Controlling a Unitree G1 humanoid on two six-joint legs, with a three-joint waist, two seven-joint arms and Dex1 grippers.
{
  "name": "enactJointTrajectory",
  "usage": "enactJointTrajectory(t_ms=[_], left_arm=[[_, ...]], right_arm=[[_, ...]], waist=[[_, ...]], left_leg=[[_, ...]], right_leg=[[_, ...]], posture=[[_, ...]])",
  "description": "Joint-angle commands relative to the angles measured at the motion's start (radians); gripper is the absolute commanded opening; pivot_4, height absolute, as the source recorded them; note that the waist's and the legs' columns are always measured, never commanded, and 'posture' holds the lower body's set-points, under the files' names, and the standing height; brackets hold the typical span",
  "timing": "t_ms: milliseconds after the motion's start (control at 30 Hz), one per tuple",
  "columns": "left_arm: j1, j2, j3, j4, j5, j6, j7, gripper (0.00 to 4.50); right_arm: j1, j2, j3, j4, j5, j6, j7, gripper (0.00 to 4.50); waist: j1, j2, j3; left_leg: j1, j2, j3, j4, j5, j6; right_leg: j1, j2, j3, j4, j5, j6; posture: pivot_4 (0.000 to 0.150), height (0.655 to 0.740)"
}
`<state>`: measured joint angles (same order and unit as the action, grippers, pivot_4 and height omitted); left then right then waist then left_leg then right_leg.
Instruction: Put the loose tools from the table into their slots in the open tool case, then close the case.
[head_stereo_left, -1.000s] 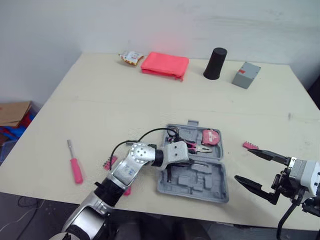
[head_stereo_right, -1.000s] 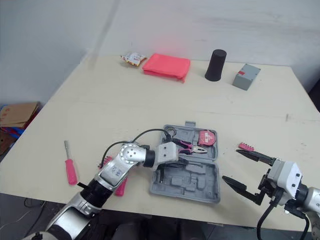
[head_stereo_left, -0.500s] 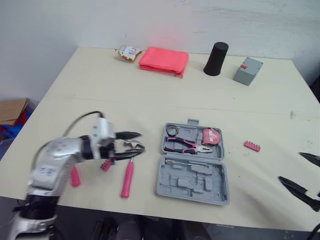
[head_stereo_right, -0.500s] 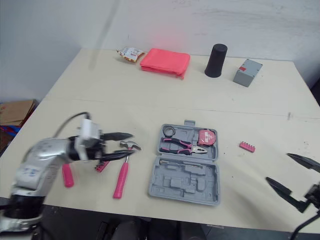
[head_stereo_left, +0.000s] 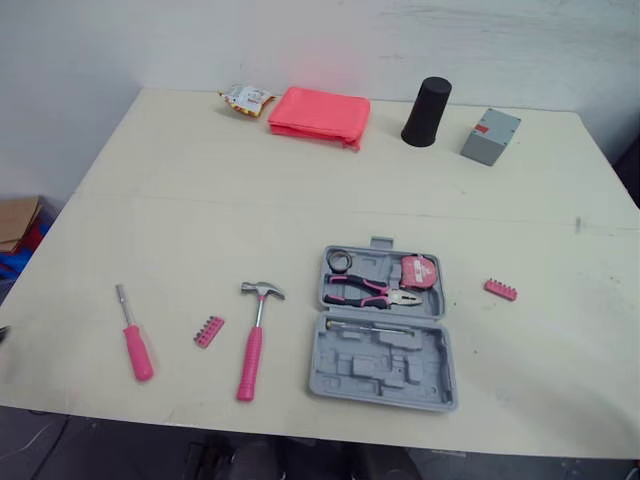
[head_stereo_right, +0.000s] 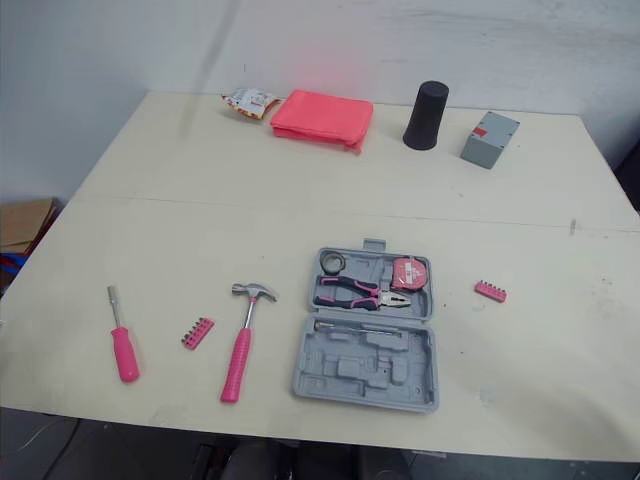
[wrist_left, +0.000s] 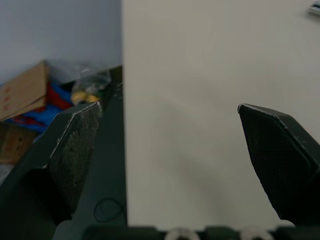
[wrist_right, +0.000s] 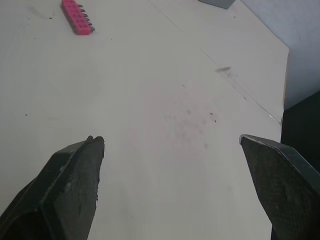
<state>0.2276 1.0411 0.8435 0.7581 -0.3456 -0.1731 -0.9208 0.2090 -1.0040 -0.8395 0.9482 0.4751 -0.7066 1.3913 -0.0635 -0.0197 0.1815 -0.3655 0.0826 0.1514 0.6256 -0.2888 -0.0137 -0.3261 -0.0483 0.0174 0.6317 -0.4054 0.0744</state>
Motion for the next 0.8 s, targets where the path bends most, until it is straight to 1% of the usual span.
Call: enactJointTrajectory(t_ms=[33, 67, 133, 233, 300, 400, 467, 533, 600, 700, 733, 800], left_arm=[[0.047, -0.069, -0.014, -0.093, -0.013, -0.038, -0.007, 4.46], [0.045, -0.087, -0.01, -0.137, -0.03, -0.014, 0.008, 4.46], [0.064, -0.112, -0.008, -0.248, -0.057, 0.035, 0.006, 4.46], [0.115, -0.149, 0.013, -0.436, -0.099, 0.127, 0.013, 4.46], [0.158, -0.185, 0.029, -0.618, -0.155, 0.242, 0.053, 4.46], [0.227, -0.247, 0.029, -0.915, -0.242, 0.485, 0.178, 4.46], [0.248, -0.285, 0.006, -1.104, -0.287, 0.606, 0.27, 4.46], [0.236, -0.317, -0.022, -1.253, -0.369, 0.718, 0.359, 4.46], [0.23, -0.334, -0.071, -1.381, -0.42, 0.821, 0.442, 4.46], [0.235, -0.353, -0.172, -1.549, -0.457, 0.922, 0.535, 4.46], [0.229, -0.365, -0.198, -1.588, -0.481, 0.95, 0.568, 4.46], [0.209, -0.376, -0.286, -1.665, -0.489, 1.018, 0.65, 4.46]], right_arm=[[-0.061, 0.013, 0.058, 0.008, 0.009, -0.032, 0.061, 4.5], [-0.08, 0.023, 0.081, 0.0, 0.01, -0.037, 0.084, 4.5], [-0.127, 0.047, 0.118, -0.025, 0.022, -0.026, 0.105, 4.5], [-0.182, 0.087, 0.173, -0.1, 0.048, 0.009, 0.139, 4.5], [-0.206, 0.124, 0.213, -0.204, 0.085, 0.067, 0.151, 4.5], [-0.204, 0.184, 0.281, -0.411, 0.137, 0.167, 0.14, 4.5], [-0.192, 0.217, 0.327, -0.539, 0.164, 0.23, 0.12, 4.5], [-0.185, 0.242, 0.363, -0.631, 0.171, 0.274, 0.097, 4.5], [-0.183, 0.262, 0.396, -0.702, 0.173, 0.305, 0.087, 4.5], [-0.191, 0.278, 0.432, -0.766, 0.174, 0.337, 0.091, 4.5], [-0.193, 0.28, 0.439, -0.779, 0.177, 0.347, 0.091, 4.5], [-0.193, 0.285, 0.457, -0.815, 0.191, 0.372, 0.102, 4.5]], waist=[[-0.002, 0.002, 0.001], [0.0, 0.001, 0.001], [0.004, -0.003, 0.002], [0.003, -0.005, 0.002], [0.002, -0.003, 0.002], [-0.001, -0.003, 0.003], [-0.001, -0.002, 0.003], [0.004, -0.002, 0.003], [0.008, -0.002, 0.003], [0.011, -0.002, 0.003], [0.011, -0.002, 0.003], [0.011, -0.002, 0.004]], left_leg=[[0.0, 0.0, 0.0, 0.0, -0.002, 0.002], [0.0, 0.0, 0.0, 0.0, -0.004, -0.002], [0.0, 0.0, -0.002, 0.0, -0.003, -0.003], [0.0, 0.001, -0.006, 0.001, 0.0, -0.005], [0.0, 0.0, -0.005, 0.001, 0.0, -0.004], [-0.001, 0.0, -0.005, 0.002, 0.002, -0.002], [-0.002, 0.0, -0.005, 0.002, 0.004, 0.001], [-0.003, 0.0, -0.006, 0.002, 0.004, 0.001], [-0.003, 0.0, -0.006, 0.004, 0.004, 0.001], [-0.003, 0.0, -0.007, 0.005, 0.004, 0.001], [-0.003, -0.001, -0.007, 0.006, 0.005, 0.001], [-0.002, -0.001, -0.007, 0.006, 0.005, 0.0]], right_leg=[[0.0, -0.001, 0.0, 0.001, 0.0, 0.0], [0.0, -0.001, -0.001, 0.002, 0.0, 0.001], [0.0, 0.0, -0.003, 0.005, 0.0, 0.0], [-0.001, 0.0, -0.007, 0.009, 0.0, -0.001], [0.0, -0.001, -0.006, 0.01, 0.0, -0.001], [0.0, 0.0, -0.006, 0.01, 0.0, -0.001], [-0.001, 0.001, -0.006, 0.01, 0.0, -0.001], [-0.001, 0.001, -0.006, 0.01, 0.0, 0.0], [-0.001, 0.002, -0.006, 0.01, 0.0, 0.0], [0.001, 0.002, -0.006, 0.009, 0.001, 0.001], [0.002, 0.002, -0.005, 0.008, 0.001, 0.002], [0.003, 0.002, -0.005, 0.007, 0.002, 0.003]], posture=[[0.15, 0.74], [0.15, 0.74], [0.15, 0.74], [0.15, 0.74], [0.15, 0.74], [0.15, 0.74], [0.15, 0.74], [0.15, 0.74], [0.15, 0.74], [0.15, 0.74], [0.15, 0.74], [0.15, 0.74]])
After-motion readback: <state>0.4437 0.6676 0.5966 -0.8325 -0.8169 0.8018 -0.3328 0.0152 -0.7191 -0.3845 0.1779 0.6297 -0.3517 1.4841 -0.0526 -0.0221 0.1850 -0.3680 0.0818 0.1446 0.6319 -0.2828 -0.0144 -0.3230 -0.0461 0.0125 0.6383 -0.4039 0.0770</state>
